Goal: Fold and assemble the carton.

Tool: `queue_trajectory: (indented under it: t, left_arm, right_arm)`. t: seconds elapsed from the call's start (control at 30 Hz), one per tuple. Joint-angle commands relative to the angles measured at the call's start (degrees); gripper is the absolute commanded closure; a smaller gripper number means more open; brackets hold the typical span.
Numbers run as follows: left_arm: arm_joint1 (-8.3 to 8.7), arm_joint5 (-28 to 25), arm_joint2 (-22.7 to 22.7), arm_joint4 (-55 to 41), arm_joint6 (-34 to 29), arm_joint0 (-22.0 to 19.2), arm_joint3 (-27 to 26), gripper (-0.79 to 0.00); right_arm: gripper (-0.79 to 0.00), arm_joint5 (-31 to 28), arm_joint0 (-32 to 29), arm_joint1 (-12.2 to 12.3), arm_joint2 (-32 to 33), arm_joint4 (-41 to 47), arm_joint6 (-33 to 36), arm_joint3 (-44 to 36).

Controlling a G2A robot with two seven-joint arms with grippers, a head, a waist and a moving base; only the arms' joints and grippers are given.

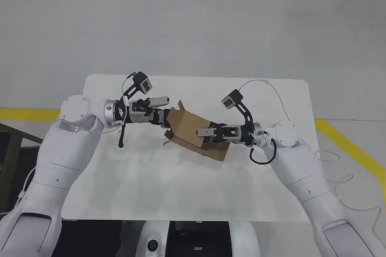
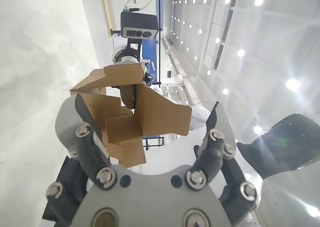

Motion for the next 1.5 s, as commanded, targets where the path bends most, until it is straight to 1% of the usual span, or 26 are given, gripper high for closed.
queue_trajectory:
  t: [0.0,0.63,0.83,1.03,1.07,1.2,1.33,1.47]
  left_arm:
    - [-0.02,0.0,-0.1,-0.2,-0.1,0.0,-0.2,-0.785]
    - [-0.29,0.0,0.5,0.5,0.6,-0.5,-1.5,-0.785]
    - [-1.12,-0.3,3.1,0.7,2.3,-2.5,-0.3,-0.785]
    - [-1.56,-0.6,4.1,0.9,3.3,-3.5,0.9,-0.785]
    - [-1.55,-0.7,3.9,0.9,3.3,-3.4,1.2,-0.785]
    - [-0.64,-1.2,0.4,0.9,0.4,-2.0,2.5,-0.785]
    - [0.00,-0.6,-2.0,1.3,0.4,-0.2,1.4,-0.785]
    - [0.32,0.0,-3.3,1.3,0.8,1.0,0.1,-0.785]
  right_arm:
    - [0.000,-0.1,0.1,-0.1,-0.2,0.0,0.0,0.1]
    - [0.000,-0.7,0.7,-0.5,-1.4,0.9,0.9,-0.1]
    - [0.000,-0.7,0.8,-0.6,-1.7,1.1,1.0,0.1]
    - [0.000,-0.8,1.0,-0.7,-1.8,1.1,1.0,0.3]
    - [0.000,-0.9,1.0,-0.7,-1.7,1.2,0.8,0.3]
    - [0.000,-1.3,0.7,-0.4,-0.8,0.9,0.4,0.4]
    - [0.000,-1.3,0.2,-0.1,0.1,0.4,-0.1,-0.3]
    - [0.000,-1.0,-0.4,0.1,0.8,0.0,-0.2,-0.8]
